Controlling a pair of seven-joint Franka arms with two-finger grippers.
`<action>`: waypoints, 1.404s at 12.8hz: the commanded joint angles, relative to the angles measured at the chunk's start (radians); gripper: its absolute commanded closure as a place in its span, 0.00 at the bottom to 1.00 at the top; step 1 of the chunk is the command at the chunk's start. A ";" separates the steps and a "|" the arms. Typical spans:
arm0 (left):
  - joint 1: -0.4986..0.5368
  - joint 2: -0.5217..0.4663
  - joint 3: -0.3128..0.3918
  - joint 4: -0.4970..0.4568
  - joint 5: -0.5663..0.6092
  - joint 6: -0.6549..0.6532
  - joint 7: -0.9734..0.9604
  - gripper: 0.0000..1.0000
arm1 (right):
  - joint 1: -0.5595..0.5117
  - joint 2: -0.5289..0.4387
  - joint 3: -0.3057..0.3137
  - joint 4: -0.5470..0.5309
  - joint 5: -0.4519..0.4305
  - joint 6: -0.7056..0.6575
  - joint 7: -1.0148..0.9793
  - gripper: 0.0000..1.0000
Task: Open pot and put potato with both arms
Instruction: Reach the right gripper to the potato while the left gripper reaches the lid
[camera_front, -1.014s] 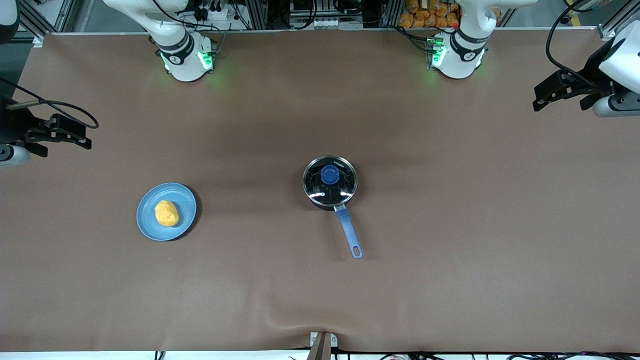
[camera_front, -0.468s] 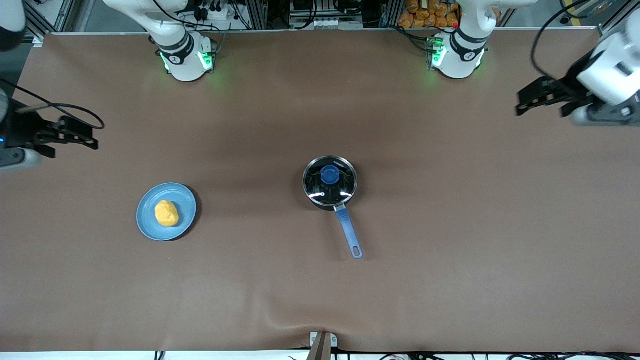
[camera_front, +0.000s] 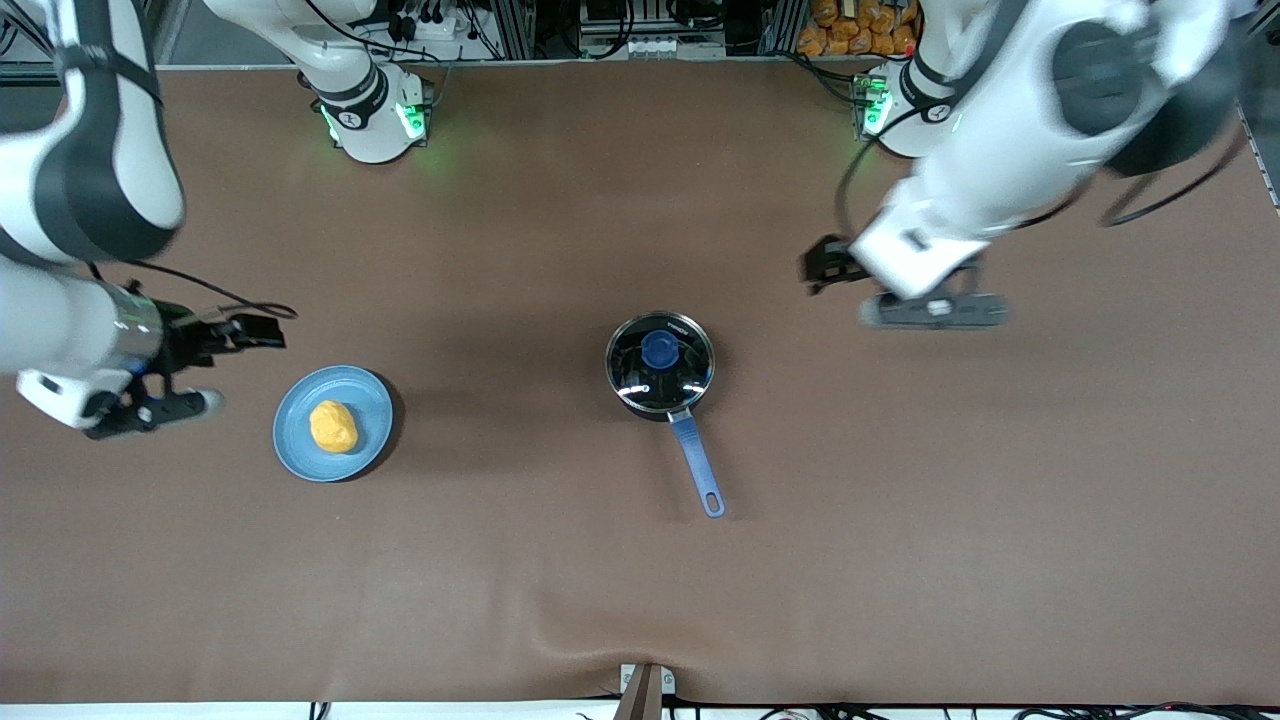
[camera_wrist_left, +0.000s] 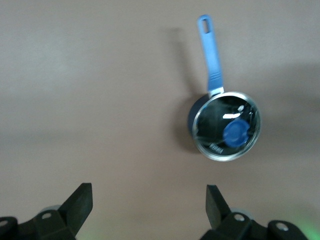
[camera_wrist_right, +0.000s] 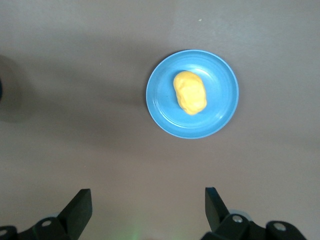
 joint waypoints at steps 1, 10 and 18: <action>-0.111 0.099 0.009 0.040 0.104 0.076 -0.143 0.00 | 0.014 0.064 -0.004 0.017 -0.002 0.039 -0.085 0.00; -0.280 0.342 0.012 0.020 0.172 0.355 -0.460 0.00 | -0.033 0.276 -0.006 -0.122 0.002 0.381 -0.398 0.00; -0.306 0.408 0.009 0.020 0.215 0.398 -0.478 0.00 | -0.053 0.348 -0.009 -0.165 -0.003 0.519 -0.452 0.00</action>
